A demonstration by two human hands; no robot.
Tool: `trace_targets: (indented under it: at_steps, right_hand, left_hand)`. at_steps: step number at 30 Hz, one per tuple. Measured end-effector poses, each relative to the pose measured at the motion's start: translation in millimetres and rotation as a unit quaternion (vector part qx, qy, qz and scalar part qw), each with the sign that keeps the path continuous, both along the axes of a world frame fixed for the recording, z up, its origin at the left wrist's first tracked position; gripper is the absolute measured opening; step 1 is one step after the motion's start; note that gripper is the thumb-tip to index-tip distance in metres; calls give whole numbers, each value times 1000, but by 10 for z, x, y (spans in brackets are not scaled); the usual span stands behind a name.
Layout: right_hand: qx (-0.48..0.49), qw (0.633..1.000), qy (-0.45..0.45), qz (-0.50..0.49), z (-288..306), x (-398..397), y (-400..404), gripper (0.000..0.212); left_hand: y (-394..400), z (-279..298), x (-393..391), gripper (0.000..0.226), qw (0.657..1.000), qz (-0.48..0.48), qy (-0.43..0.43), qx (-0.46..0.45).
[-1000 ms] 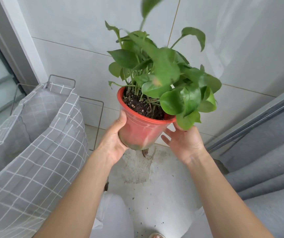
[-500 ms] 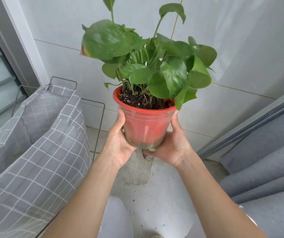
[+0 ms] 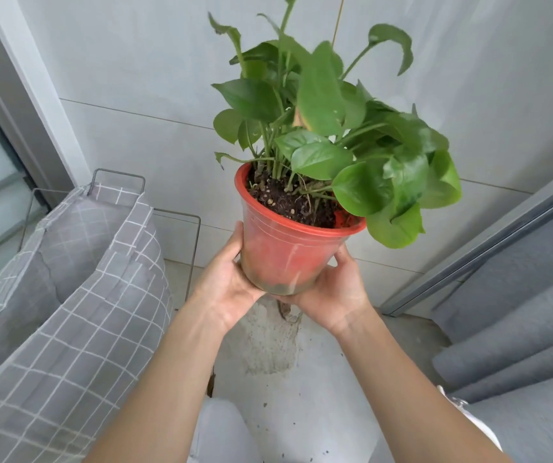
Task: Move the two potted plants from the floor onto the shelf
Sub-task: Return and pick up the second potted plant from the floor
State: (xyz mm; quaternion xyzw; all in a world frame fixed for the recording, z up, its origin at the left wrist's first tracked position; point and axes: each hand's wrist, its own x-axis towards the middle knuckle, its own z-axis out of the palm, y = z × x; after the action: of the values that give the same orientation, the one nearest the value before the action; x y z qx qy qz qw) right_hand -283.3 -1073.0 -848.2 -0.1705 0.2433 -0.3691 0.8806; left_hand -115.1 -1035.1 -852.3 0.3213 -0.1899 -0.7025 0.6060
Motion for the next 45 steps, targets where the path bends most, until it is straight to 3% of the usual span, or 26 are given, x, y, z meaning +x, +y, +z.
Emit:
trace_targets:
  at_steps: [6,12,21,27,41,43,45]
  right_hand:
    - [-8,1000,-10,-25,74,-59,-20,75]
    - [-35,999,12,-38,71,-53,-47,56]
    - [-29,999,33,-30,31,-163,-141,53]
    - [-37,998,37,-33,4,-240,-200,50]
    - [28,997,8,-72,134,-436,-583,48]
    - [37,995,-14,-93,290,-467,-597,62]
    - [37,992,32,-117,494,-508,-536,85]
  left_hand:
    - [-20,-9,-133,54,999,-14,36,-17]
    - [-43,15,-175,55,996,-36,73,-38]
    - [-87,-21,-265,57,994,-50,80,-51]
    - [-148,-74,-300,52,986,-41,158,-20]
    - [-520,181,-561,48,985,-31,159,52]
    - [-559,419,-588,47,986,-35,146,66]
    - [-576,689,-591,47,986,-29,141,85]
